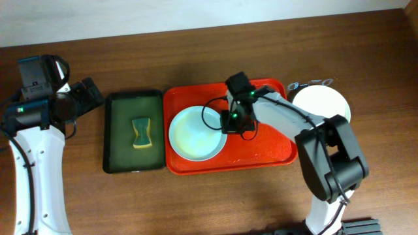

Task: Clean dirty plates on tray and stack at the side
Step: 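Lift the plate with the right gripper and tilt it over the green tray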

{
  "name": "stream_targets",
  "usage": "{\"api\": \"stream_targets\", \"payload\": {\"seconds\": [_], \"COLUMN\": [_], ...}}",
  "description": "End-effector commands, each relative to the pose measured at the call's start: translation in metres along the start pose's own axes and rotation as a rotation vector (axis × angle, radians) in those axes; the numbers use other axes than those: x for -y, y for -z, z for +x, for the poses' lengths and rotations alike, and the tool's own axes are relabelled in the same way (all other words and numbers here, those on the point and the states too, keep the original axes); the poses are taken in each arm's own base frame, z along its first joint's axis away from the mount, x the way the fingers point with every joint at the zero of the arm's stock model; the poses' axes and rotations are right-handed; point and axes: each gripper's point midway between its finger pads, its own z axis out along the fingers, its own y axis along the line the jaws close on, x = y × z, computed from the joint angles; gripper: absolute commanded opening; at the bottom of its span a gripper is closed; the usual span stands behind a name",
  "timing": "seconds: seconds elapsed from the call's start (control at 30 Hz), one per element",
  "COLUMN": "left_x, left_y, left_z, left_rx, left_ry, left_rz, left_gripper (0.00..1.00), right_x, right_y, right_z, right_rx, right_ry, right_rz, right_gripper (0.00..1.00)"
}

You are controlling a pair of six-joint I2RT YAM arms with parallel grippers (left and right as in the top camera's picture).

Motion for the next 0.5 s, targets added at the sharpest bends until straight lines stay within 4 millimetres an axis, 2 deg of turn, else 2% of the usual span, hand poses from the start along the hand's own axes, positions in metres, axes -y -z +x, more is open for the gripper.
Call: {"api": "stream_targets", "payload": {"seconds": [0.0, 0.07, 0.13, 0.2, 0.33, 0.47], "left_x": [-0.002, -0.002, -0.002, -0.002, -0.002, -0.002], "left_y": [0.001, 0.001, 0.001, 0.001, 0.001, 0.001], "left_z": [-0.002, -0.002, -0.002, -0.002, -0.002, -0.002], "left_rx": [0.005, 0.005, 0.005, 0.005, 0.005, 0.005], "left_ry": [0.017, 0.017, 0.017, 0.017, 0.017, 0.017], "left_rz": [-0.005, -0.005, -0.005, -0.005, -0.005, -0.005], "left_gripper": [1.00, 0.99, 0.99, 0.99, 0.99, 0.99], "right_x": [-0.025, -0.025, -0.037, -0.047, -0.099, -0.146], "right_y": [0.060, 0.084, 0.097, 0.101, 0.092, 0.096], "right_z": [-0.022, -0.026, -0.034, -0.045, -0.071, -0.072], "right_rx": [0.053, 0.071, 0.098, 0.161, 0.406, 0.669], "right_ry": [-0.021, -0.037, -0.033, -0.060, -0.003, 0.159], "right_rz": [-0.193, -0.187, -0.190, -0.129, -0.025, 0.157], "right_gripper": [0.04, 0.04, 0.04, 0.04, 0.04, 0.04]}}
